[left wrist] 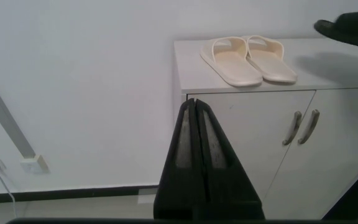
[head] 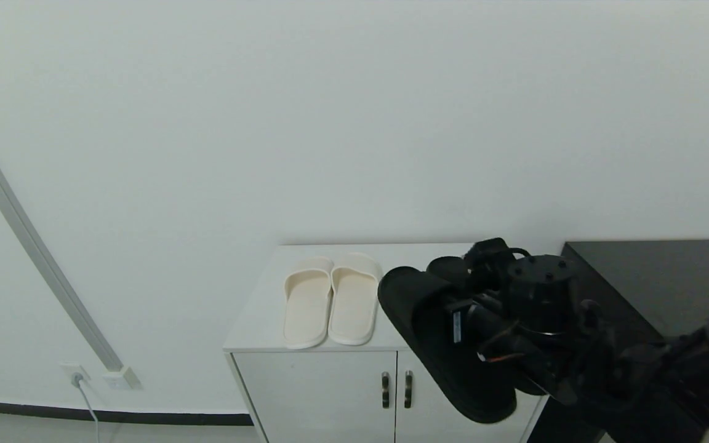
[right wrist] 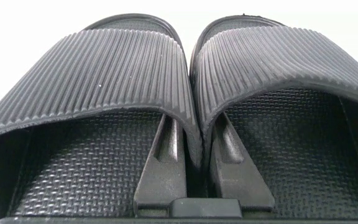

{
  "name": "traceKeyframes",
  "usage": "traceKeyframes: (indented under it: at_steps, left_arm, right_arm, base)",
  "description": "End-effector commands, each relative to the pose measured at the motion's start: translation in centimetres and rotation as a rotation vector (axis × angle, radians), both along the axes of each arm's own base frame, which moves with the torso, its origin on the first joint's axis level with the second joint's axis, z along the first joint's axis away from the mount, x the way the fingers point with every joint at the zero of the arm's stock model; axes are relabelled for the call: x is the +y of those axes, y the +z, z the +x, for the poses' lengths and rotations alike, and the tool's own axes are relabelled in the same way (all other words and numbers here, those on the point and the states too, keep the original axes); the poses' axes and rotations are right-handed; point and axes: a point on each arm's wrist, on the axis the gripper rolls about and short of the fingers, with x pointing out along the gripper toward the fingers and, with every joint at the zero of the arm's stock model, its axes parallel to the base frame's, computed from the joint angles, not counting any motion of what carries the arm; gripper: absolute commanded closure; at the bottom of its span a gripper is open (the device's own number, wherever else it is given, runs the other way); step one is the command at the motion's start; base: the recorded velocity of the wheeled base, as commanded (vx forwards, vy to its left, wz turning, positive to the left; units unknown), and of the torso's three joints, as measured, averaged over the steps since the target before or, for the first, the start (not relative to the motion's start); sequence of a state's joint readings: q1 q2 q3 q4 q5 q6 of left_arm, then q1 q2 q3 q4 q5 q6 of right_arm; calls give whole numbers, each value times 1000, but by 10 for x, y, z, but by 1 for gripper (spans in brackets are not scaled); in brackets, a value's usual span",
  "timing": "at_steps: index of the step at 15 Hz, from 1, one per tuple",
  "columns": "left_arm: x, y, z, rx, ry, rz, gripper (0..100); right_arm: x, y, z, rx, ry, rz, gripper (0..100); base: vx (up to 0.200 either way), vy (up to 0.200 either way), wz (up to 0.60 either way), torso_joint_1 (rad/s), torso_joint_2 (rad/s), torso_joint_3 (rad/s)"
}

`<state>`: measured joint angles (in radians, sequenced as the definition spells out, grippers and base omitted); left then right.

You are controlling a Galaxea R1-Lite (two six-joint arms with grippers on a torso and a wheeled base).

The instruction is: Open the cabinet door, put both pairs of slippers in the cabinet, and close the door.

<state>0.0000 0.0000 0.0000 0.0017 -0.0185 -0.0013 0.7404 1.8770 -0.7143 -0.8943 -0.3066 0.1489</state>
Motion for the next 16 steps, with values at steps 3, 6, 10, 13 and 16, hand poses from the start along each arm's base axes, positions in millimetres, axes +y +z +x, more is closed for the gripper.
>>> traceKeyframes:
  at_steps: [3,6,10,13,16]
  left_arm:
    - [0,0,0,1,0,0,100]
    - [0,0,0,0,0,-8,100]
    - [0,0,0,0,-1,-9,100]
    - [0,0,0,0,0,-9,100]
    - [0,0,0,0,0,-9,100]
  right_arm:
    - [-38,28,-68,-13,236,72,100]
    - [-35,25,-75,-1,273,61,100]
    - [-32,23,-78,5,290,58,100]
    - [-32,21,-80,14,297,51,100]
    - [-32,19,-81,16,299,47,100]
  base:
    - [0,0,0,0,0,0]
    - [0,0,0,0,0,0]
    - [-50,0,0,-1,2,2]
    - [-200,0,0,15,5,2]
    - [-133,0,0,-3,2,2]
